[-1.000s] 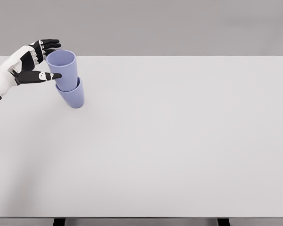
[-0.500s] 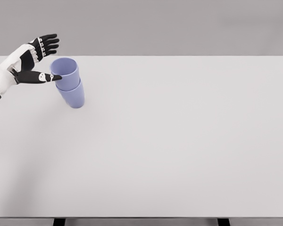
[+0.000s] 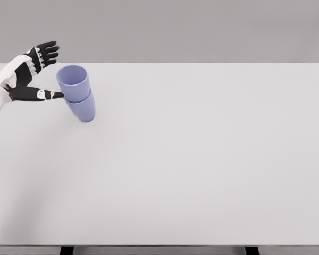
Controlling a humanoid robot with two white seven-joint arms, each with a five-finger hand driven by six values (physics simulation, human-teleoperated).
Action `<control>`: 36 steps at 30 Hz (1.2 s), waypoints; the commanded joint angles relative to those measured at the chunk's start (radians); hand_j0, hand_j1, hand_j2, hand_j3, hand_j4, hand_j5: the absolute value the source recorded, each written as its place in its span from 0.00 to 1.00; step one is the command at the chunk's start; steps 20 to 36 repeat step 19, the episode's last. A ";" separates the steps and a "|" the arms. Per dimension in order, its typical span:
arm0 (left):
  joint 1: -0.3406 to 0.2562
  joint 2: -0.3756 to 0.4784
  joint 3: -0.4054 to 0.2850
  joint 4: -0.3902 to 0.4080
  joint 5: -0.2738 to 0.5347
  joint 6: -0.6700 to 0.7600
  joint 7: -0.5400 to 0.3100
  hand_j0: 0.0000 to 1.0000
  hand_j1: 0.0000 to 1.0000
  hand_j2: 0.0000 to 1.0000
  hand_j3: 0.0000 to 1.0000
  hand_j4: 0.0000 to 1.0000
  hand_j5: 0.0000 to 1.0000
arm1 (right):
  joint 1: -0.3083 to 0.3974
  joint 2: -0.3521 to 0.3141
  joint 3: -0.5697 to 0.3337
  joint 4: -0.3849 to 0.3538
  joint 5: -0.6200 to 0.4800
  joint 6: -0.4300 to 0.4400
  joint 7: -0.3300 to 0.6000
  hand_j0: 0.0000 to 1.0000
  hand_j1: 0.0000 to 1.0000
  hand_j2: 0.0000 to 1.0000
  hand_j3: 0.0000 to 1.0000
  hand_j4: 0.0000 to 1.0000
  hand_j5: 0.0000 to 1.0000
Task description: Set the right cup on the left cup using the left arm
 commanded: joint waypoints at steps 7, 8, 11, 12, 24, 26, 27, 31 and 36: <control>0.043 0.004 0.103 -0.078 0.001 -0.001 0.000 1.00 1.00 1.00 1.00 1.00 1.00 | 0.000 0.000 0.000 -0.001 -0.001 0.000 -0.001 1.00 1.00 1.00 1.00 1.00 1.00; 0.061 0.004 0.111 -0.078 -0.001 -0.020 0.000 1.00 1.00 1.00 1.00 1.00 1.00 | 0.000 0.000 0.000 0.000 -0.001 0.000 -0.001 1.00 1.00 1.00 1.00 1.00 1.00; 0.063 0.004 0.111 -0.078 -0.001 -0.026 0.000 1.00 1.00 1.00 1.00 1.00 1.00 | 0.000 0.000 0.000 0.000 -0.001 0.000 0.001 1.00 1.00 1.00 1.00 1.00 1.00; 0.069 0.011 0.112 -0.077 -0.002 -0.037 0.000 1.00 1.00 1.00 1.00 1.00 1.00 | 0.000 0.000 0.000 0.000 -0.001 0.000 -0.001 1.00 1.00 1.00 1.00 1.00 1.00; 0.085 0.025 0.122 -0.078 -0.002 -0.037 0.000 1.00 1.00 1.00 1.00 1.00 1.00 | 0.000 0.000 0.000 -0.001 -0.001 0.000 -0.001 1.00 1.00 1.00 1.00 1.00 1.00; 0.085 0.025 0.122 -0.078 -0.002 -0.037 0.000 1.00 1.00 1.00 1.00 1.00 1.00 | 0.000 0.000 0.000 -0.001 -0.001 0.000 -0.001 1.00 1.00 1.00 1.00 1.00 1.00; 0.085 0.025 0.122 -0.078 -0.002 -0.037 0.000 1.00 1.00 1.00 1.00 1.00 1.00 | 0.000 0.000 0.000 -0.001 -0.001 0.000 -0.001 1.00 1.00 1.00 1.00 1.00 1.00; 0.085 0.025 0.122 -0.078 -0.002 -0.037 0.000 1.00 1.00 1.00 1.00 1.00 1.00 | 0.000 0.000 0.000 -0.001 -0.001 0.000 -0.001 1.00 1.00 1.00 1.00 1.00 1.00; 0.085 0.025 0.122 -0.078 -0.002 -0.037 0.000 1.00 1.00 1.00 1.00 1.00 1.00 | 0.000 0.000 0.000 -0.001 -0.001 0.000 -0.001 1.00 1.00 1.00 1.00 1.00 1.00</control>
